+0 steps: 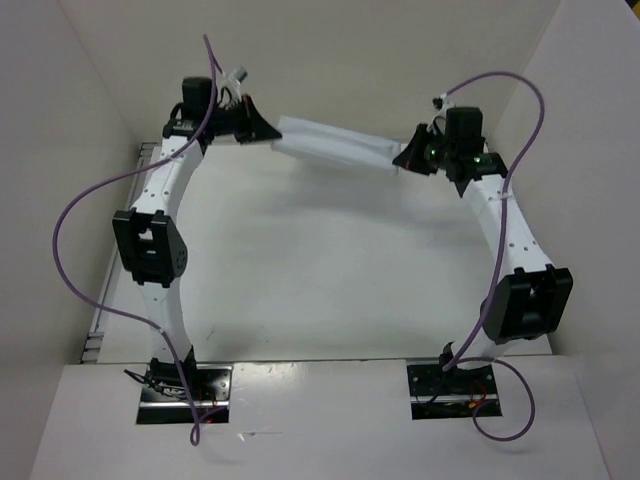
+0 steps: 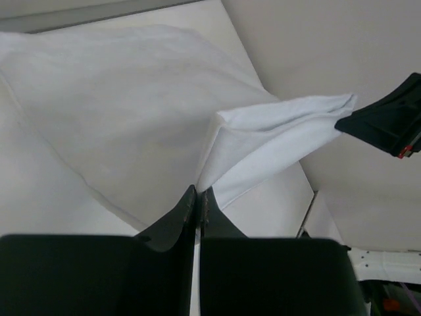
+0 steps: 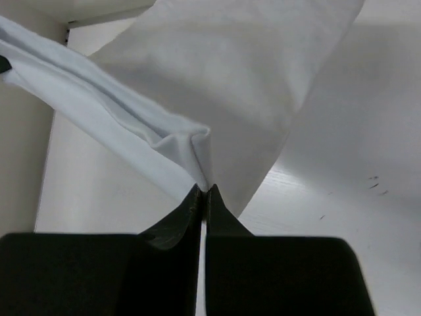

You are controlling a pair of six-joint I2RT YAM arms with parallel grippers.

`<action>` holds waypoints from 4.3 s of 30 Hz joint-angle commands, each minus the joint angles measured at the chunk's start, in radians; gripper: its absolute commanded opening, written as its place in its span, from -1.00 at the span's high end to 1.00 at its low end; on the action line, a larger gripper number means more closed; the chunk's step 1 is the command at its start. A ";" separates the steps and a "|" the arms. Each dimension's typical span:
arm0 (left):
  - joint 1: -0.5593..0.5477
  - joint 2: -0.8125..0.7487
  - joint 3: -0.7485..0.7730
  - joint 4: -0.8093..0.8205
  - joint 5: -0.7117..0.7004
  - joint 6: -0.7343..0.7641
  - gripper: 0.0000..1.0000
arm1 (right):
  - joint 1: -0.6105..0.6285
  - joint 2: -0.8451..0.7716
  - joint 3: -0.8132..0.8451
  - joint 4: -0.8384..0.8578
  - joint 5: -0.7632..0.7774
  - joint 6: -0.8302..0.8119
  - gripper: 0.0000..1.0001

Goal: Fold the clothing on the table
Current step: Flatten the skirt out, then fold the skirt

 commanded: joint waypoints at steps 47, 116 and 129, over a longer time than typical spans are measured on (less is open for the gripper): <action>-0.214 -0.261 -0.910 0.130 -0.406 -0.038 1.00 | 0.029 -0.097 -0.484 -0.197 0.313 0.178 1.00; -0.420 -0.016 -0.759 0.245 -0.079 0.152 1.00 | -0.026 0.080 -0.598 -0.039 0.133 0.184 -0.06; -0.302 0.006 -0.910 0.285 -0.207 0.141 1.00 | -0.026 0.100 -0.598 -0.008 0.072 0.184 -0.06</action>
